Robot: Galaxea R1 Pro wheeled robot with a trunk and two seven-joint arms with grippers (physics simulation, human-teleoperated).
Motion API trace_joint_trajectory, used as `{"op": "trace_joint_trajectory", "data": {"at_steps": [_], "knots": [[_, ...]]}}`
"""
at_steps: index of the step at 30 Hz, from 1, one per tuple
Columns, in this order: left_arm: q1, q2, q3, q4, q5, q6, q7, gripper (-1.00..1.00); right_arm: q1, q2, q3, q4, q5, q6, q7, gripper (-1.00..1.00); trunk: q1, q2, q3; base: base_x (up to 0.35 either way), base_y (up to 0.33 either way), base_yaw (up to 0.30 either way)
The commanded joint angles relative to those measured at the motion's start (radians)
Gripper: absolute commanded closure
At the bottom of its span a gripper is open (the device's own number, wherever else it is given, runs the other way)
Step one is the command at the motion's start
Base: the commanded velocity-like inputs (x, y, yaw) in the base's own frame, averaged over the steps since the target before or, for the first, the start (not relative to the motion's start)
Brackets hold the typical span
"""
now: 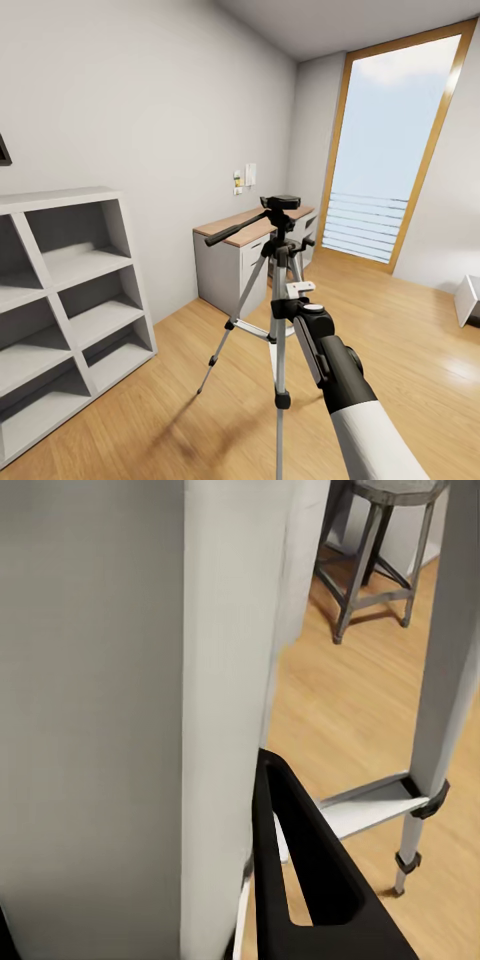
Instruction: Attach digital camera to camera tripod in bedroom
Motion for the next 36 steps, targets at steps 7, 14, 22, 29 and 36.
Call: {"op": "trace_joint_trajectory", "data": {"at_steps": [7,14,22,29,36], "knots": [[0.0,0.0,0.005,-0.001,0.001,-0.002,0.0,-1.0,-0.001,-0.001,0.001,-0.007,0.005,0.002,-0.003,1.0,0.0,-0.001,-0.001,0.0,0.0,0.0],[0.0,0.0,0.006,-0.001,0.001,-0.002,0.0,-1.0,-0.001,-0.004,-0.034,-0.164,0.012,-0.008,-0.004,1.0,0.0,-0.001,-0.001,0.0,0.0,0.0],[0.0,0.0,0.006,-0.001,0.001,-0.002,0.0,-1.0,-0.001,-0.008,-0.06,-0.187,0.014,-0.013,-0.009,1.0,0.0,-0.001,-0.001,0.0,0.0,0.0],[0.001,0.0,0.005,-0.001,0.001,-0.002,0.0,-1.0,-0.001,-0.01,-0.068,-0.208,0.016,-0.011,-0.011,1.0,0.0,-0.001,-0.001,0.0,0.0,0.0],[0.0,0.0,0.005,-0.001,0.001,-0.002,0.0,-1.0,-0.001,-0.012,-0.058,-0.211,0.059,0.017,-0.041,1.0,0.0,-0.001,-0.001,0.0,0.0,0.0]]}}
